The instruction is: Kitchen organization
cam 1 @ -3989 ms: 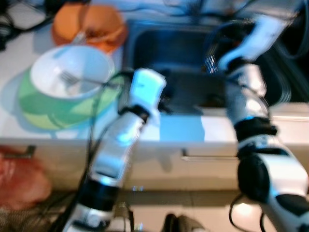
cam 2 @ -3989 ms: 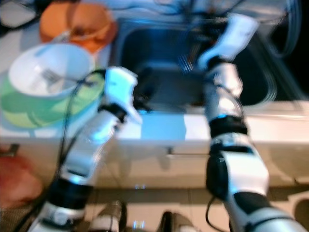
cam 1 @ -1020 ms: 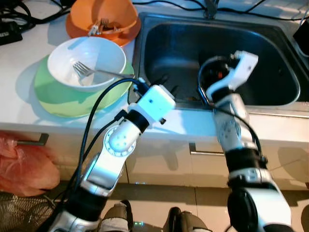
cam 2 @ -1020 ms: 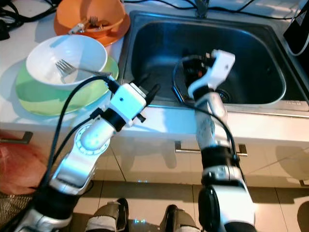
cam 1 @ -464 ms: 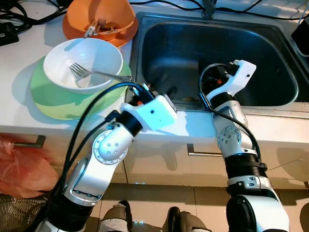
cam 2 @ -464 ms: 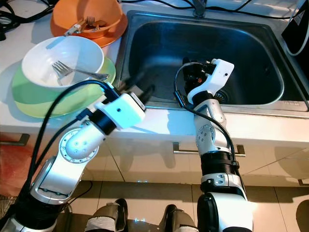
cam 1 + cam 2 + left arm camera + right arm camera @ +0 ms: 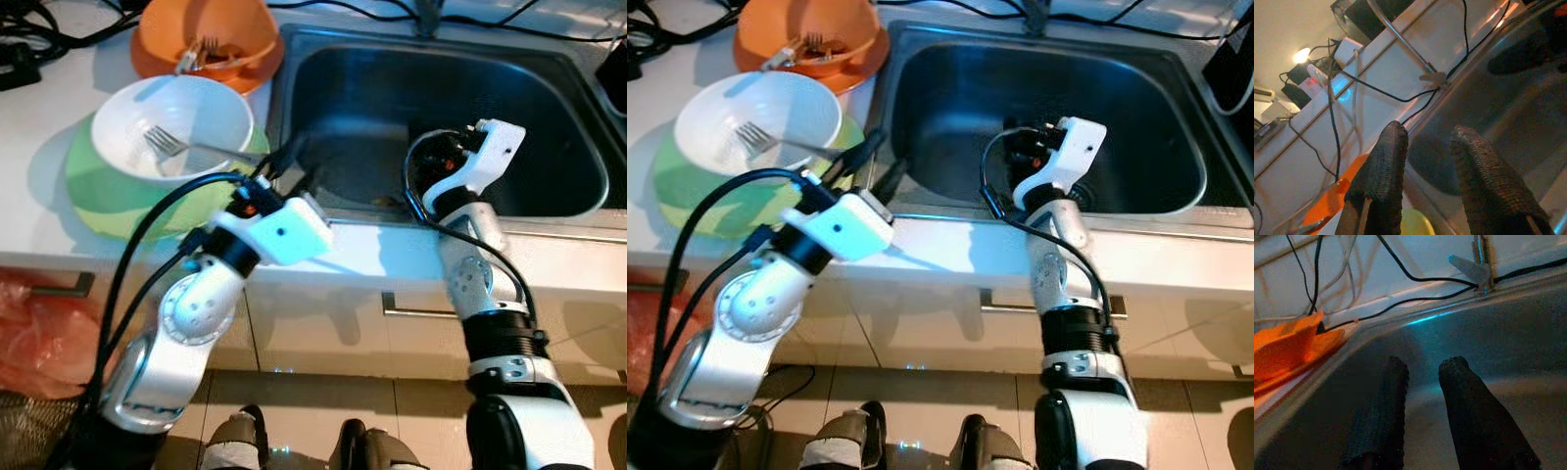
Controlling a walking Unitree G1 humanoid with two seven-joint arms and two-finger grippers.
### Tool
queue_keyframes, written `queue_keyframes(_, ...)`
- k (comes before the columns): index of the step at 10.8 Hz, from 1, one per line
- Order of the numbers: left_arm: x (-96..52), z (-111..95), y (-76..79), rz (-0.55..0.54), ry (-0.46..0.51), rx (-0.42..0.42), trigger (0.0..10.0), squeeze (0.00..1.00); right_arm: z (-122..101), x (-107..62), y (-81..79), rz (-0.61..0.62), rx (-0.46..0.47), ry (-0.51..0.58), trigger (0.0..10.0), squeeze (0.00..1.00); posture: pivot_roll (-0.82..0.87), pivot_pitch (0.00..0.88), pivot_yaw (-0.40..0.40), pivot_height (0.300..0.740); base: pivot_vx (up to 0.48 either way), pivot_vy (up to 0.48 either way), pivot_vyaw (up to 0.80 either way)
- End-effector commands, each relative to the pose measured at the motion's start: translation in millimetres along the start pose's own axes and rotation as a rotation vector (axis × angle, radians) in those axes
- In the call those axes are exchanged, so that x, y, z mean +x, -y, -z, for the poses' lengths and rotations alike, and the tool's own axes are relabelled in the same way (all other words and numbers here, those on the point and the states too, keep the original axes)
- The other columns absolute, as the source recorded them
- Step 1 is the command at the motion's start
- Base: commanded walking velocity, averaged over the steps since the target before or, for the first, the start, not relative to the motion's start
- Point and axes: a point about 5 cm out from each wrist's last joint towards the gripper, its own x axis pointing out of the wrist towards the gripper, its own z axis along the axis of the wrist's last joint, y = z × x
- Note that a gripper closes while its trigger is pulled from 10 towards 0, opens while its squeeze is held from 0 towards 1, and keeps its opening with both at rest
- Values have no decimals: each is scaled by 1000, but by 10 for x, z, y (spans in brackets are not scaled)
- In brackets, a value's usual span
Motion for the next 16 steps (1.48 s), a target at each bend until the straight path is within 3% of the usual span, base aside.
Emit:
queue_keyframes(1,-41,-67,-42,-23,27,10,10000,0,10,-49,50,8,-15,-3,10000,0,243,228,-84,740,0,0,0)
queue_keyframes(7,-180,-3,-370,-36,10,74,10000,0,190,-397,66,-365,75,-117,10000,0,262,218,-78,740,0,0,0)
queue_keyframes(9,-187,-21,-402,-17,23,66,10000,0,194,-425,34,-409,79,-127,10000,0,261,223,-76,740,0,0,0)
queue_keyframes(11,-142,-99,-245,84,49,-59,10000,0,197,-407,42,-398,85,-125,10000,0,266,226,-75,740,0,0,0)
queue_keyframes(12,-183,-100,23,226,36,-133,10000,0,217,-409,7,-409,85,-133,10000,0,260,227,-74,740,0,0,0)
queue_keyframes(13,-225,-108,92,263,28,-141,10000,0,214,-406,-8,-411,87,-132,10000,0,261,232,-75,740,0,0,0)
queue_keyframes(15,-251,-118,-19,249,18,-63,10000,0,235,-410,-17,-413,91,-138,10000,0,277,235,-77,740,0,0,0)
queue_keyframes(16,-220,-142,-167,191,33,21,10000,0,241,-400,-34,-416,98,-136,10000,0,278,235,-77,740,0,0,0)
